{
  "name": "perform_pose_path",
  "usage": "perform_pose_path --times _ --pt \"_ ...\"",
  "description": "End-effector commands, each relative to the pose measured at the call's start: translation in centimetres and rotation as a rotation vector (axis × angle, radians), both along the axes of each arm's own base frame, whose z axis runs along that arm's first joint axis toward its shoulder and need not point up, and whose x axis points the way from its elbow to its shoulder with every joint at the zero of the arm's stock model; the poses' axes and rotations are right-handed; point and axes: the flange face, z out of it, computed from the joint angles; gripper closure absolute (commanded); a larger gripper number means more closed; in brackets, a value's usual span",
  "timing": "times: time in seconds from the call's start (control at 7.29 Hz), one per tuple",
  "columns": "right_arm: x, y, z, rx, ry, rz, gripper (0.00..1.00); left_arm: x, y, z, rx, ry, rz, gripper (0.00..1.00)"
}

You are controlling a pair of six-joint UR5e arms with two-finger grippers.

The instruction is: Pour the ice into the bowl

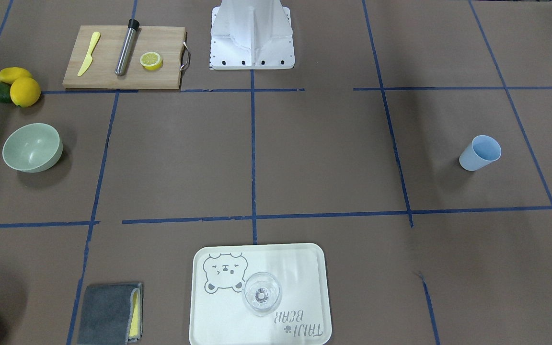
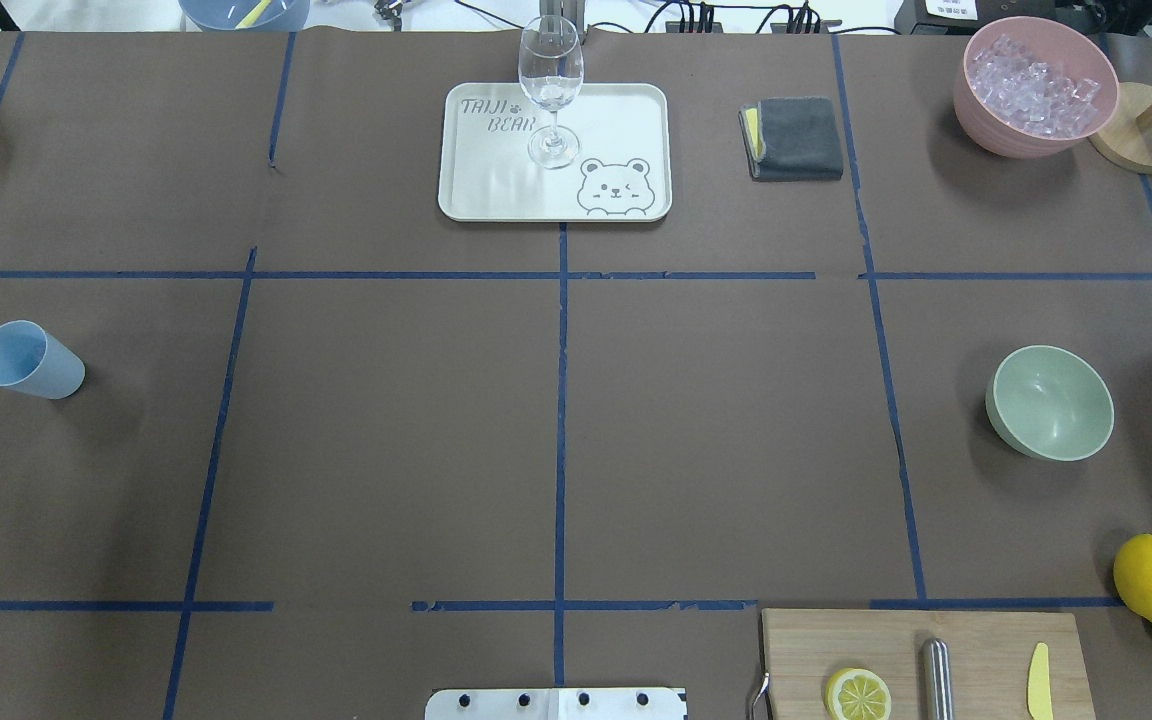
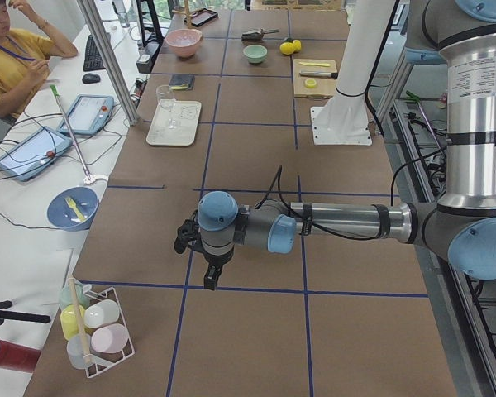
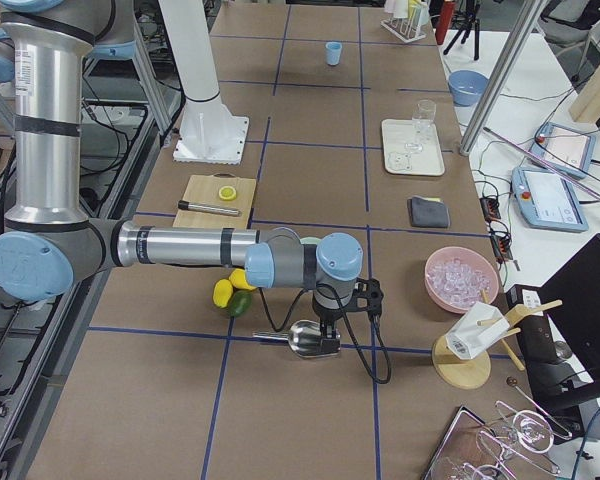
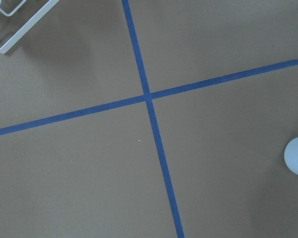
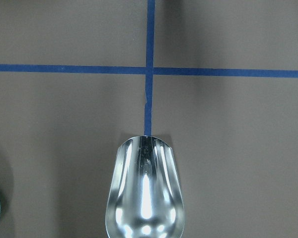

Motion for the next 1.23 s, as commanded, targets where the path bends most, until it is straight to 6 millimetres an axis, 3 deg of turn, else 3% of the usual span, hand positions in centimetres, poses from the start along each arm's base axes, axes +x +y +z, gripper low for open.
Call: perform_pose_path --times 0.0,0.41,0.69,0.82,1.1 --pt "-0.4 -1.1 -1.5 0.037 -0.002 0.000 0.00 -0.1 0.1 0.1 -0.002 0.000 -0.002 0.00" --pt "-1.1 -3.0 -2.5 0.173 -0.016 -0.005 0.00 -0.1 0.0 -0.3 0.006 0.000 -0.002 0.00" --pt "-1.1 -2.0 -1.9 0.181 -0.027 0.001 0.00 -0.1 -0.1 -0.5 0.009 0.000 -0.002 0.00" --pt "-1.5 -1.9 -2.9 0.276 -0.042 -0.002 0.00 -0.1 -0.1 -0.5 0.009 0.000 -0.002 0.00" --pt "-6.2 -2.4 -4.5 0.343 -0.065 -0.030 0.00 -0.1 -0.1 -0.6 0.010 0.001 -0.002 0.00"
